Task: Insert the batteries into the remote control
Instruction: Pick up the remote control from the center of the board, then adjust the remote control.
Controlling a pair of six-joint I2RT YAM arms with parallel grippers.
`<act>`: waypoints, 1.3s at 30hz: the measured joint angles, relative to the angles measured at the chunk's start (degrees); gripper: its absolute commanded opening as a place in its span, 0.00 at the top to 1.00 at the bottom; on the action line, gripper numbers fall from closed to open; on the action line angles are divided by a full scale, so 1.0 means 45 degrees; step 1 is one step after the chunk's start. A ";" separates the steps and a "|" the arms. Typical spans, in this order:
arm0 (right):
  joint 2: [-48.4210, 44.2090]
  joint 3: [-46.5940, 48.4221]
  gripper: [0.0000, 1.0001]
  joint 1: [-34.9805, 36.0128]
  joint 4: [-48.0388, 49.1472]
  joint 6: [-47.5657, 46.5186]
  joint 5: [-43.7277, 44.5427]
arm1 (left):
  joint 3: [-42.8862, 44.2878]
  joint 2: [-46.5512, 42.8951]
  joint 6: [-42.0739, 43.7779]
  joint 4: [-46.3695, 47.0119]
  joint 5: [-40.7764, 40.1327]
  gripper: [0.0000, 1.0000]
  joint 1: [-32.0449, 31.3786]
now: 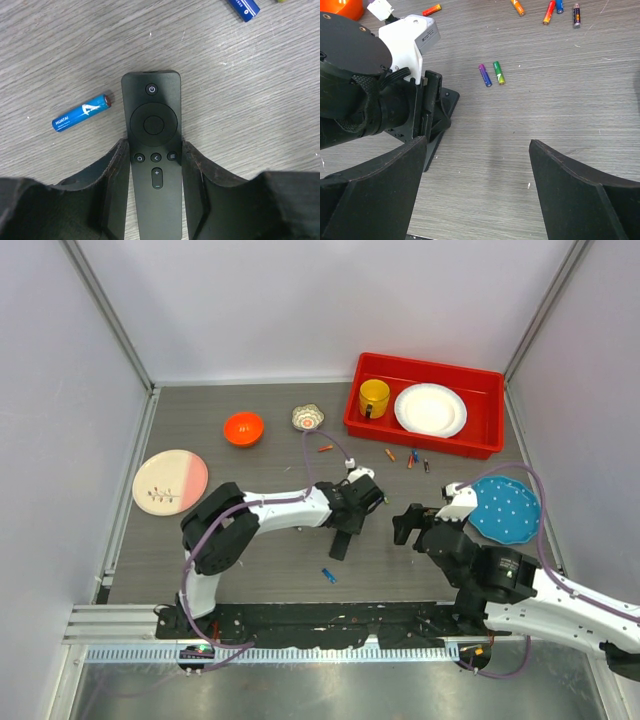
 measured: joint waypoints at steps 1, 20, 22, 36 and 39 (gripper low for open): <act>0.0049 0.0019 0.11 0.0000 -0.0010 0.0000 -0.0005 | -0.0063 -0.0068 0.0000 0.0058 0.0005 1.00 0.0000; 0.1132 0.0971 0.02 -0.0058 0.3764 -0.0738 -0.2603 | -0.9632 -1.3687 -0.1836 0.8986 0.1666 1.00 0.3332; 0.1593 0.0942 0.02 -0.0160 0.4639 -0.0947 -0.3687 | -1.0812 -1.4231 -0.2268 0.9938 0.2297 1.00 0.3745; 0.3968 -0.0937 0.04 -0.3823 1.1472 0.0398 -1.2813 | -1.3804 -1.3109 -0.7116 1.8938 0.8510 1.00 0.7121; 0.4352 -0.1010 0.04 -0.3823 1.2517 0.0617 -1.3940 | -1.3799 -1.2055 -0.8019 2.0594 0.9491 1.00 0.7145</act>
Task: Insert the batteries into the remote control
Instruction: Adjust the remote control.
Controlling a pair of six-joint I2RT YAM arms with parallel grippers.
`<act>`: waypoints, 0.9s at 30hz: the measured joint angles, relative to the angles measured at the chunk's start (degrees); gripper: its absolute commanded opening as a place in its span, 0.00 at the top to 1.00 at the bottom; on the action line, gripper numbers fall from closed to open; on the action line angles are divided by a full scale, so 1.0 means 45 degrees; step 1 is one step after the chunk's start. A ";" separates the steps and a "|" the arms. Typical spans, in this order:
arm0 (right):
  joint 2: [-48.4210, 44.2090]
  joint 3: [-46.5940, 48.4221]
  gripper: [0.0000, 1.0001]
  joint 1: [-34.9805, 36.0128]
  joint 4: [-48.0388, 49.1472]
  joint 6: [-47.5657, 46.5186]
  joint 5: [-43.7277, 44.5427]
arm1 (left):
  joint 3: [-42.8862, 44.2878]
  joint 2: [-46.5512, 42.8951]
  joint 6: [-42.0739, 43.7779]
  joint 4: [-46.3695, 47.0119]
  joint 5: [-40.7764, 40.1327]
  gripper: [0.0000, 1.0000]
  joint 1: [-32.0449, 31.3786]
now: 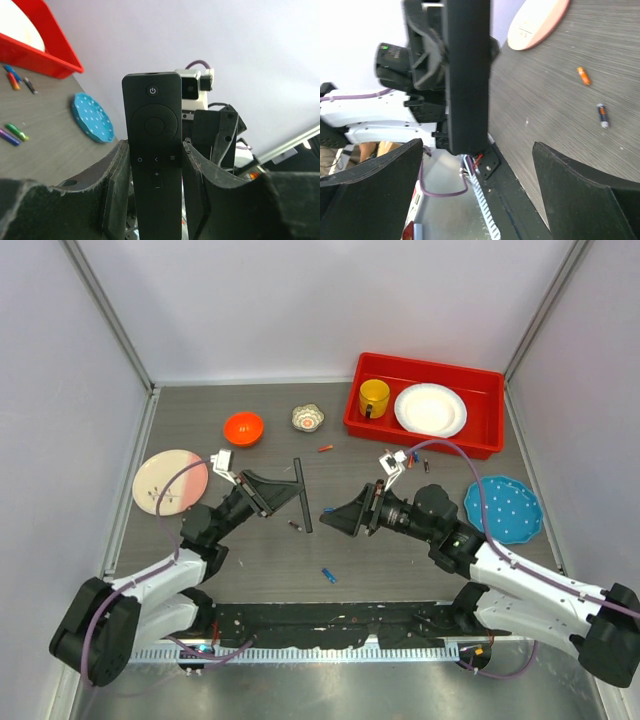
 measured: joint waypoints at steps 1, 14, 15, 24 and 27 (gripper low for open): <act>0.0044 0.0000 0.04 0.0000 0.0287 0.0034 -0.0233 | 0.0005 0.0296 -0.0223 0.0374 0.0233 1.00 0.0005; 0.1831 0.0194 0.07 0.0000 0.1297 -0.0097 -0.1690 | 0.0170 0.0806 -0.0991 0.1583 0.1171 1.00 0.0034; 0.1880 0.0189 0.07 0.0005 0.1389 -0.0087 -0.1744 | 0.0170 0.0719 -0.0971 0.1569 0.1180 1.00 0.0034; 0.2200 0.0185 0.07 0.0083 0.2953 0.0355 -0.1846 | 0.0170 0.0262 -0.0636 0.1409 0.1200 1.00 0.0034; 0.2399 0.0189 0.08 0.0194 0.3215 0.0432 -0.1846 | 0.0170 0.0204 -0.0554 0.1239 0.1190 1.00 0.0034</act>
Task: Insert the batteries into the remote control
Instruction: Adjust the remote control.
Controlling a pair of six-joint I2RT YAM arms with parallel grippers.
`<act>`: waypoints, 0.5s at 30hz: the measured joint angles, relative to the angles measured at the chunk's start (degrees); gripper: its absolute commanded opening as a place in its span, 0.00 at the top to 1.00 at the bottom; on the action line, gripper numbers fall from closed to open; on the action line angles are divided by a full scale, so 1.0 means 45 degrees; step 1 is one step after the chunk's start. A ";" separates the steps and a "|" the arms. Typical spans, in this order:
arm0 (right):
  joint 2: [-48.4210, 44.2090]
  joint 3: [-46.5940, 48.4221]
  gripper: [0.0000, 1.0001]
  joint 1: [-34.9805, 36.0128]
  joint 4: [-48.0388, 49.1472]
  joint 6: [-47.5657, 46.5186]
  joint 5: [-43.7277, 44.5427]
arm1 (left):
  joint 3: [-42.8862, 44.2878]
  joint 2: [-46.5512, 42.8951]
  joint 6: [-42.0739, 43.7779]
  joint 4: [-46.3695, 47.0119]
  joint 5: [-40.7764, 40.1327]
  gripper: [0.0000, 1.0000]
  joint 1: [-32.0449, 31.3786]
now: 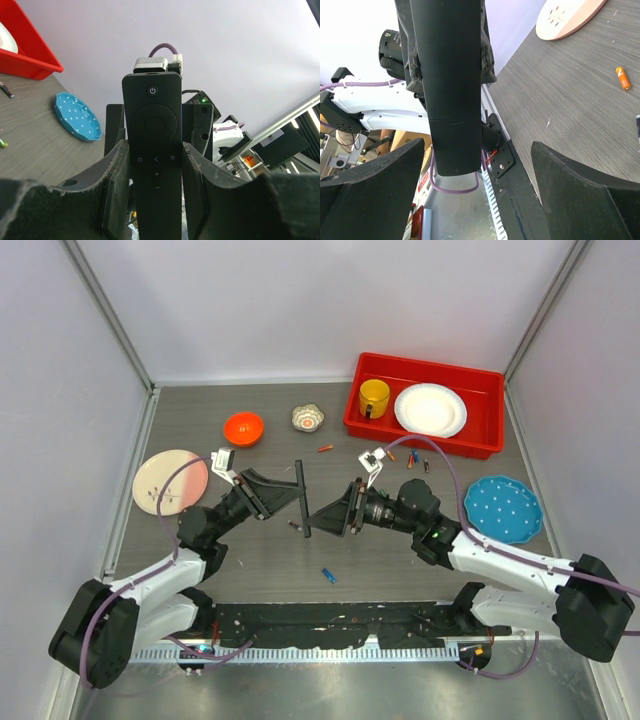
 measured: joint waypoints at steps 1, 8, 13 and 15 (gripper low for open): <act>0.0087 0.0019 0.08 0.0058 0.0015 0.0000 0.0000 | 0.0000 -0.0029 0.0058 -0.0092 0.0000 1.00 0.0000; 0.0855 0.0427 0.14 0.0607 0.0024 -0.0170 0.0010 | 0.0005 -0.0185 0.0253 -0.0646 -0.0316 1.00 0.0000; 0.1122 0.0607 0.24 0.0699 0.0073 -0.0209 0.0019 | 0.0000 -0.0316 0.0248 -0.0797 -0.0442 1.00 0.0000; 0.1161 0.0612 0.29 0.0709 0.0092 -0.0223 0.0024 | 0.0005 -0.0423 0.0248 -0.0845 -0.0461 1.00 0.0000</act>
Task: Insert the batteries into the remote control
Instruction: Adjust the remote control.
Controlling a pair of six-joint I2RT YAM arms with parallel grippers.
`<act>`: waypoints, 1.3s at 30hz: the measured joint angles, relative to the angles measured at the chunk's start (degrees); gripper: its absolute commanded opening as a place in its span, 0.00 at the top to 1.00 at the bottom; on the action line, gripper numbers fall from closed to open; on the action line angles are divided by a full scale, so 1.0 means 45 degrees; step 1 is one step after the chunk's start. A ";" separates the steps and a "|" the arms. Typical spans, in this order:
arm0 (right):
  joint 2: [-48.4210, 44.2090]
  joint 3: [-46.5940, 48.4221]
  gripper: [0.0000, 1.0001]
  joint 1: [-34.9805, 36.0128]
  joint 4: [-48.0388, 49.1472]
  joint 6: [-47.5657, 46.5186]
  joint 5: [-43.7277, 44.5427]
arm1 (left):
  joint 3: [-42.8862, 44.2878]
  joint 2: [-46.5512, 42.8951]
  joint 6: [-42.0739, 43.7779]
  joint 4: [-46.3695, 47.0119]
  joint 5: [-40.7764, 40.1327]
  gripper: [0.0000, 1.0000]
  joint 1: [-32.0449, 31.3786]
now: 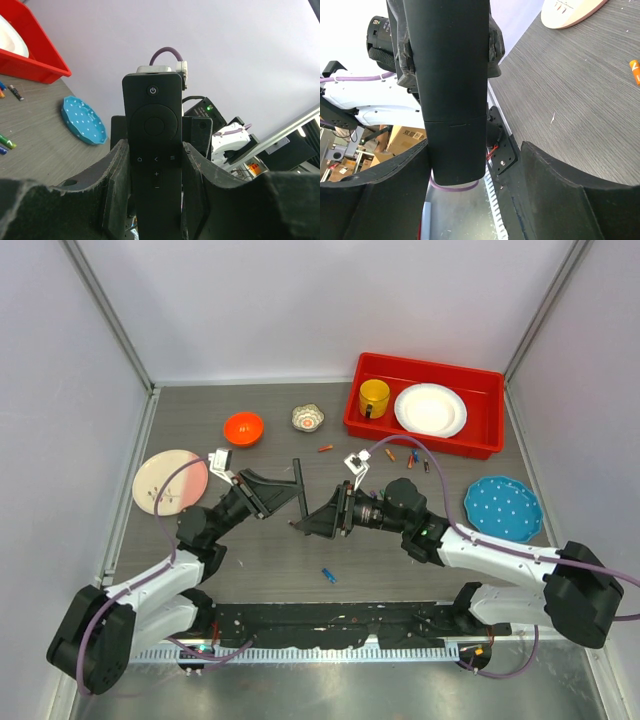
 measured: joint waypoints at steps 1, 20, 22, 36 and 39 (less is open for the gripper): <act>0.0024 0.0000 0.31 0.0000 0.0005 -0.0005 0.0005 | -0.0005 -0.0039 0.0000 0.0000 -0.0010 1.00 0.0000; 0.0092 -0.0053 0.76 0.0005 0.1035 0.0112 -0.0602 | -0.0005 -0.0155 -0.0039 0.0010 -0.0165 0.27 0.0000; 0.0019 -0.0058 0.77 0.0005 0.0869 -0.0039 -0.0631 | -0.0005 -0.0146 -0.0044 -0.0010 -0.0136 0.15 0.0000; -0.1651 0.2987 0.81 0.1020 -0.9034 -0.4988 0.4153 | 0.3395 -0.2463 0.3905 -0.9617 -0.1579 0.00 -0.0024; -0.1452 0.3507 0.81 0.1588 -1.0530 -0.5717 0.5790 | 0.4080 -0.2443 0.4711 -1.1254 -0.2244 0.00 -0.0369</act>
